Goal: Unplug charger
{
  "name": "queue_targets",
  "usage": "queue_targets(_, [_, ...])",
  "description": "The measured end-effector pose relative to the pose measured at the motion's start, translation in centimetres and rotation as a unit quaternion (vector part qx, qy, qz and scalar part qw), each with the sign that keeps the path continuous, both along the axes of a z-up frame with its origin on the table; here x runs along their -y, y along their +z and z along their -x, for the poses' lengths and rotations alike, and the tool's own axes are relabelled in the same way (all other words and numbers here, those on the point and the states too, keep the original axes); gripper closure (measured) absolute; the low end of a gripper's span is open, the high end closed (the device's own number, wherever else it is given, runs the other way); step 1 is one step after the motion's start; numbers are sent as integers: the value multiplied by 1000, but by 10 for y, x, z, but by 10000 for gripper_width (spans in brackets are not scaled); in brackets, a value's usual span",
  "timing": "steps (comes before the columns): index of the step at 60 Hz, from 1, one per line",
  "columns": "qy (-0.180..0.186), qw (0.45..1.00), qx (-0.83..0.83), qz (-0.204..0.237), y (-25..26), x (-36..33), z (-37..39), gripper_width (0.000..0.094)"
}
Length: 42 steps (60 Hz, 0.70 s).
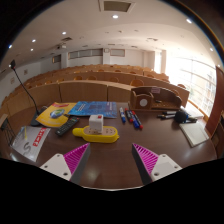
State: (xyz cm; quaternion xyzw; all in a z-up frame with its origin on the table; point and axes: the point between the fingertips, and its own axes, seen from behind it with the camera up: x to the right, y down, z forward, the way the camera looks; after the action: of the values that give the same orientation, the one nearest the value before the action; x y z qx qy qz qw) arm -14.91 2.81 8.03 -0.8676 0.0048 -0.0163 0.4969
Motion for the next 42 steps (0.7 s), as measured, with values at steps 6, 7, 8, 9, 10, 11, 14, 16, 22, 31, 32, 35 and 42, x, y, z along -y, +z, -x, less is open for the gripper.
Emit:
queue_targets(6, [6, 1000, -15, -11, -6, -50, 33, 84])
queue_targets(7, [6, 1000, -18, -13, -7, -59, 37, 84])
queue_targets(8, [6, 1000, -20, -15, -8, -67, 41, 80])
queue_targets(9, [5, 1000, -21, -18, -8, -75, 43, 82])
queue_targets(10, [3, 1000, -22, -22, -9, -83, 46, 85])
queue_targets(11, [1, 999, -22, -25, -10, -91, 47, 86])
queue_targets(14, [-7, 999, -16, -37, -12, -112, 49, 93])
queue_targets(16, [-11, 999, -13, -41, -15, -125, 50, 111])
queue_targets(22, [-17, 999, -16, -34, -32, -152, 53, 258])
queue_targets(31, [-29, 998, -19, -44, -37, -162, 49, 568])
queue_targets(32, [-28, 998, -18, -44, -37, -161, 49, 581])
queue_targets(35, [-30, 998, -18, -44, -37, -160, 48, 625])
queue_targets(42, [-39, 999, -5, -38, -36, -161, 47, 683])
